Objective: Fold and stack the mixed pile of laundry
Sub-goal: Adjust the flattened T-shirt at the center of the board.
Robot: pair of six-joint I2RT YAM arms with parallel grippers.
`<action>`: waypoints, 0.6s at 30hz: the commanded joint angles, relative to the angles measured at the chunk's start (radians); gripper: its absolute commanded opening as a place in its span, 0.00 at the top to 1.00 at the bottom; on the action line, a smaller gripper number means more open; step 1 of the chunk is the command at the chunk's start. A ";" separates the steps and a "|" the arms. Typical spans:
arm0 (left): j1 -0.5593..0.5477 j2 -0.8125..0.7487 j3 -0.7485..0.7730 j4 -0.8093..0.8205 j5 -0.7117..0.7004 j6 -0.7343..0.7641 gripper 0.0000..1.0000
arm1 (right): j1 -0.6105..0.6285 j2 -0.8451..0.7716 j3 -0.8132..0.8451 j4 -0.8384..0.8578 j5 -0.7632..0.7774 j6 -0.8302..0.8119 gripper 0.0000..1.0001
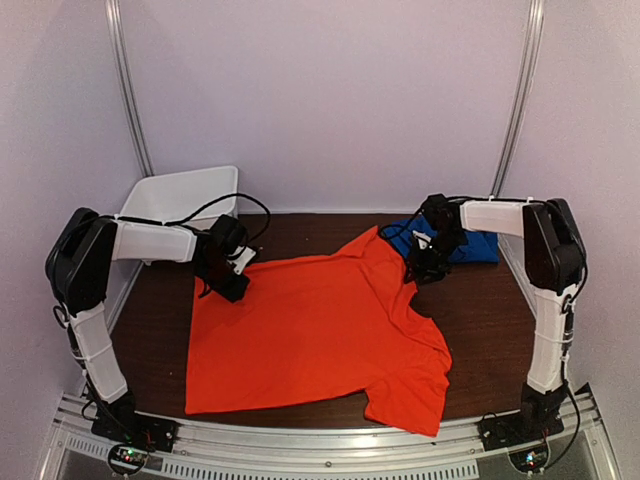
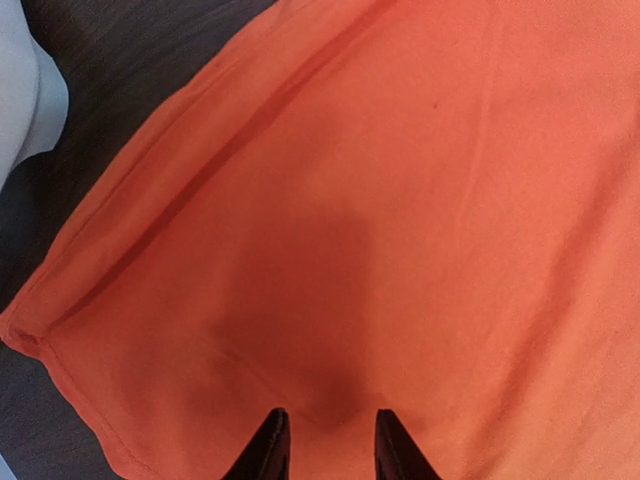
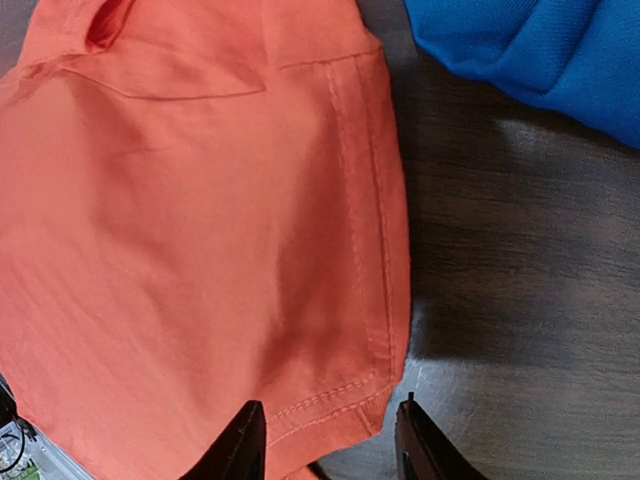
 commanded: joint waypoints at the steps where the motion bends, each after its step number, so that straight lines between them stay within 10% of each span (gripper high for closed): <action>1: -0.001 0.000 -0.001 -0.034 -0.042 -0.021 0.69 | 0.001 0.069 0.040 -0.043 0.094 -0.041 0.58; 8: 0.001 0.055 0.000 -0.116 -0.178 -0.028 0.76 | -0.017 0.090 0.073 -0.066 0.222 -0.078 1.00; 18: 0.079 0.112 0.025 -0.192 -0.293 -0.045 0.81 | -0.122 0.127 0.213 -0.086 0.324 -0.115 1.00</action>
